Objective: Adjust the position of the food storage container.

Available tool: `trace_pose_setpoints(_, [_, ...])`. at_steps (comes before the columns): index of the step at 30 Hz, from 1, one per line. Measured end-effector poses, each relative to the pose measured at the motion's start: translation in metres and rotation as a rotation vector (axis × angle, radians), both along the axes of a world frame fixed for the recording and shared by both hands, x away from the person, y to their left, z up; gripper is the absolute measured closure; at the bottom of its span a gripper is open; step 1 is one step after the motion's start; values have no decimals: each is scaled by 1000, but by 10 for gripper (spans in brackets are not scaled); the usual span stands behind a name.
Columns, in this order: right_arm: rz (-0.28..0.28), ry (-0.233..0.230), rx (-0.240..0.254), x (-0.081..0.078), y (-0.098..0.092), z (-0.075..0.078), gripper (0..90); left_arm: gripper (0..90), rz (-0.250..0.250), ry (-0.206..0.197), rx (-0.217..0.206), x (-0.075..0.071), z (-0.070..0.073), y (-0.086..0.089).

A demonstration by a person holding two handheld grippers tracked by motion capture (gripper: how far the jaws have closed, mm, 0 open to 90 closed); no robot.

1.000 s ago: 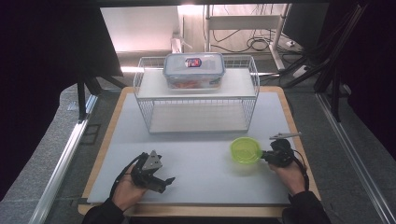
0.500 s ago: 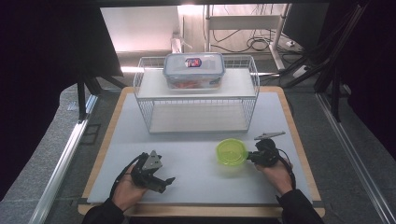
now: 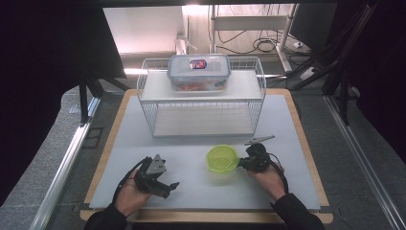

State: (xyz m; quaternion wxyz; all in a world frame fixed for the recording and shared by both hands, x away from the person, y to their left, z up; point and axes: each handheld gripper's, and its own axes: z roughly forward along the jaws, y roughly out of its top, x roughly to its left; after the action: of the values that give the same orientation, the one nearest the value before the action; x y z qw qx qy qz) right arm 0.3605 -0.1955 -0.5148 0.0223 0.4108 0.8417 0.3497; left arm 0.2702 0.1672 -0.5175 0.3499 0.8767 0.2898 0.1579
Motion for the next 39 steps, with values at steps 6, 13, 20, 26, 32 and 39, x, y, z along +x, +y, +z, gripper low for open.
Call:
trace_pose_setpoints(6, [39,7,11,2,23,-3,885,71,1,0,1,0,0,1])
trace_pose_setpoints(13, [78,-5,-1,6,45,-7,892,70,15,-2,-14,0,1,3])
trace_pose_setpoints(20, [98,-51,-25,5,53,-4,890,64,21,-4,-26,-3,1,8])
trace_pose_setpoints(26, [82,-111,-37,4,40,5,862,23,49,-8,-58,-5,1,12])
trace_pose_setpoints(32, [98,-234,-86,-7,28,17,725,0,76,-39,-55,-10,0,13])
trace_pose_setpoints(39, [75,-268,-58,-17,12,26,434,0,113,-65,-96,-12,-1,20])
